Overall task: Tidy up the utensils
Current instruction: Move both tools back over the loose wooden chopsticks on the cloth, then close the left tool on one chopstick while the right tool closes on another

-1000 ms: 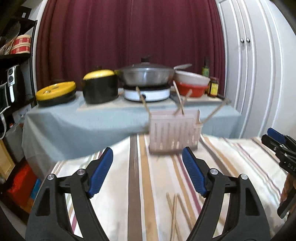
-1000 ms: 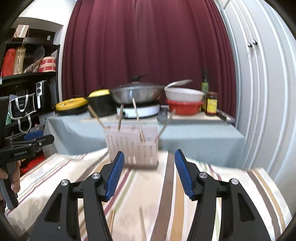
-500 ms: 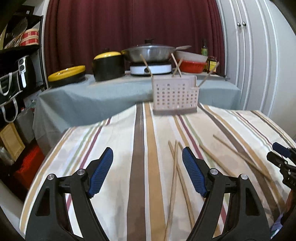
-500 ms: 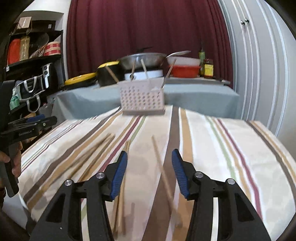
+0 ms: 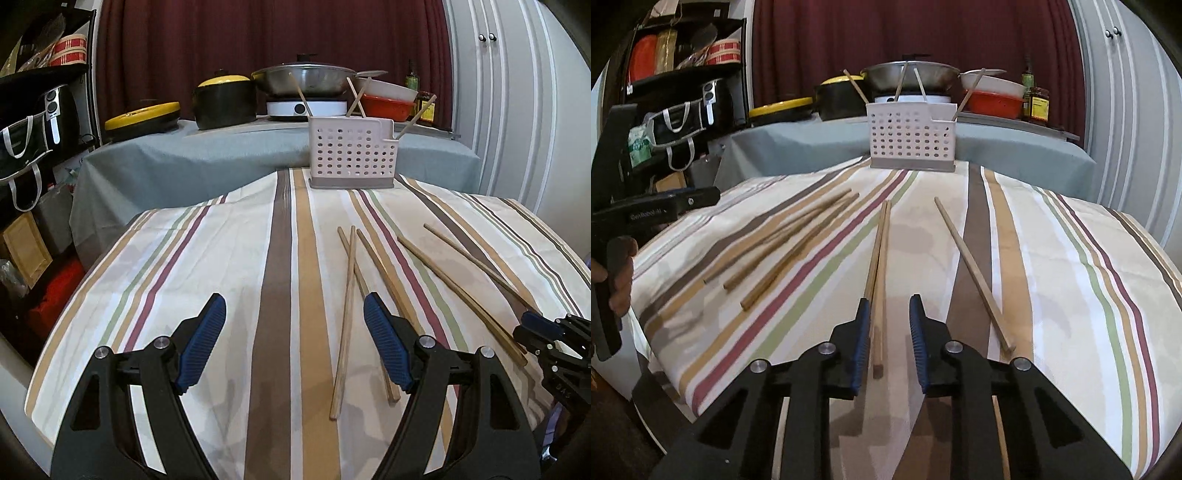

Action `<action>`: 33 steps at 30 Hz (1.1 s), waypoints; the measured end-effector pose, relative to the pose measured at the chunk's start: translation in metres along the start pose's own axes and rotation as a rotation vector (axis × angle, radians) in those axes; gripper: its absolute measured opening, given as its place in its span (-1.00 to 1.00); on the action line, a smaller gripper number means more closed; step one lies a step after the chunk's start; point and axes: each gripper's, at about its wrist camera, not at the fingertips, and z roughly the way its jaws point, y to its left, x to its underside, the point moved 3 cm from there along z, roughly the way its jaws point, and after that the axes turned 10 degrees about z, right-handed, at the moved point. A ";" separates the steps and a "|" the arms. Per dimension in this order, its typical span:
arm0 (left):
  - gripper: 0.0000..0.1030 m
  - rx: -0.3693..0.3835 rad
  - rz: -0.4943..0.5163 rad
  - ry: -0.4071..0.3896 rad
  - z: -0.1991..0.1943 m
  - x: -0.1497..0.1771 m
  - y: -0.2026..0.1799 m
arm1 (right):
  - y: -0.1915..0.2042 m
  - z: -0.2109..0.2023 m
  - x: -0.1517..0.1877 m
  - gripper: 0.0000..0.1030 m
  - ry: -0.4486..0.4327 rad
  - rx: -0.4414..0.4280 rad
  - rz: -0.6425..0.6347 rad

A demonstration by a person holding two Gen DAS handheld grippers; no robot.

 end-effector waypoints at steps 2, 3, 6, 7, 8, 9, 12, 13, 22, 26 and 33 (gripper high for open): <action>0.46 0.005 0.002 0.007 0.002 0.003 -0.001 | 0.001 0.001 0.004 -0.61 0.008 0.004 -0.005; 0.46 0.008 0.002 0.009 0.002 0.004 -0.001 | 0.001 0.002 0.006 -0.61 0.012 0.006 -0.006; 0.45 0.015 0.000 0.013 0.003 0.008 -0.003 | 0.000 0.003 0.009 -0.66 0.017 0.006 -0.002; 0.45 0.016 -0.001 0.016 0.004 0.009 -0.003 | 0.000 0.003 0.009 -0.70 0.017 0.006 -0.001; 0.45 0.019 -0.001 0.019 0.004 0.011 -0.003 | 0.000 0.003 0.009 -0.75 0.015 0.004 -0.001; 0.45 0.021 -0.002 0.022 0.005 0.012 -0.004 | 0.000 0.003 0.009 -0.77 0.014 0.005 0.000; 0.44 0.029 -0.003 0.026 0.007 0.015 -0.007 | 0.000 0.002 0.009 -0.85 0.008 0.006 0.004; 0.44 0.030 -0.003 0.028 0.007 0.016 -0.008 | 0.000 0.002 0.008 -0.85 0.006 0.008 0.005; 0.34 0.070 0.028 0.027 0.010 0.026 -0.023 | -0.008 0.002 0.007 -0.88 -0.002 0.028 0.026; 0.18 0.100 0.038 0.021 0.010 0.031 -0.029 | -0.009 0.003 0.007 -0.88 -0.002 0.027 0.025; -0.17 0.116 0.033 0.063 0.019 0.044 -0.030 | -0.009 0.003 0.006 -0.88 -0.001 0.027 0.027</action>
